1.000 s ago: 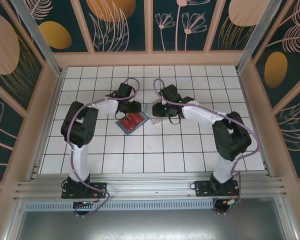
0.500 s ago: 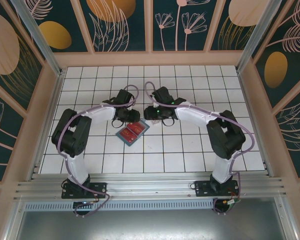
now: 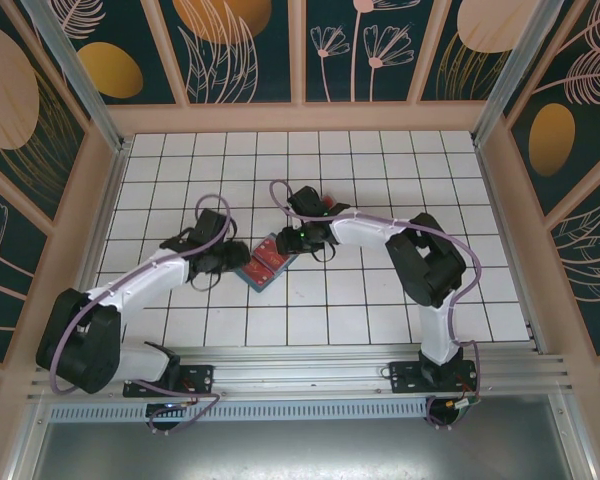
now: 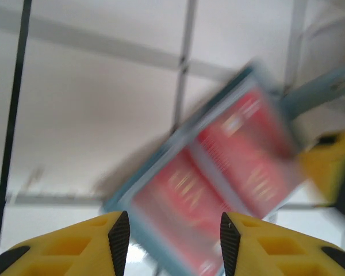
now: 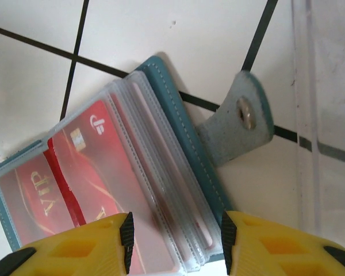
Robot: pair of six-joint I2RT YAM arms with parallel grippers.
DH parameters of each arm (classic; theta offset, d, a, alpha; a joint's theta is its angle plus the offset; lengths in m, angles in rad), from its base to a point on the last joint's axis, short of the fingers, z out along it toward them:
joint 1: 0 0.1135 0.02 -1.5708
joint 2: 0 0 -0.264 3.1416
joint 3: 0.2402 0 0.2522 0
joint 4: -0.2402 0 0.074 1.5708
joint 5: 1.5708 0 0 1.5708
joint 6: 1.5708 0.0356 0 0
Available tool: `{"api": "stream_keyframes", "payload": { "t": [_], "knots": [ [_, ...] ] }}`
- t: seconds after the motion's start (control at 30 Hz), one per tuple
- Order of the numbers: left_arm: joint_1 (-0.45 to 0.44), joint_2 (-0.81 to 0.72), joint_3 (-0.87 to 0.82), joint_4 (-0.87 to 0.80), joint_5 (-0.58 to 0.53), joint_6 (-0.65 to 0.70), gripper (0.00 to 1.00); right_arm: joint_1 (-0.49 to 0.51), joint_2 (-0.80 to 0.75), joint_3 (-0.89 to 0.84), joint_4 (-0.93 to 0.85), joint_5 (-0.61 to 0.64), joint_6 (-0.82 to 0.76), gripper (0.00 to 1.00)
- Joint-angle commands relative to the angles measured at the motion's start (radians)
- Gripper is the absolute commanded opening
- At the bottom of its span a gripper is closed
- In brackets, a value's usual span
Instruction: Put the credit cards into the card holder
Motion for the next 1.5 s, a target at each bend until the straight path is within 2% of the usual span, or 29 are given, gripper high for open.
{"api": "stream_keyframes", "payload": {
  "t": [0.0,0.07,0.2,0.47,0.63,0.87,1.2,1.47],
  "knots": [
    [0.002,-0.073,-0.087,-0.093,0.036,-0.095,0.48,0.003,0.023,0.030,0.022,-0.026,-0.001,0.46],
    [0.002,-0.101,-0.128,-0.086,0.074,-0.125,0.49,0.006,0.031,0.027,0.024,-0.027,0.001,0.46],
    [0.002,-0.106,-0.233,0.095,0.192,-0.205,0.49,0.008,0.054,0.027,0.023,-0.024,0.002,0.46],
    [0.003,0.073,-0.184,0.276,0.183,-0.206,0.49,0.037,0.037,0.006,0.041,-0.056,0.024,0.46],
    [0.022,0.195,-0.121,0.279,0.114,-0.165,0.45,0.042,-0.008,-0.018,0.098,-0.133,0.066,0.46],
    [0.092,0.200,-0.065,0.282,0.091,-0.114,0.39,0.035,-0.024,-0.055,0.248,-0.298,0.166,0.46],
    [0.127,0.294,0.028,0.325,0.106,-0.083,0.37,0.033,-0.045,-0.015,0.268,-0.339,0.195,0.47],
    [0.155,0.366,0.174,0.273,0.066,-0.020,0.37,0.032,-0.037,-0.044,0.309,-0.391,0.229,0.47]
  ]
}}
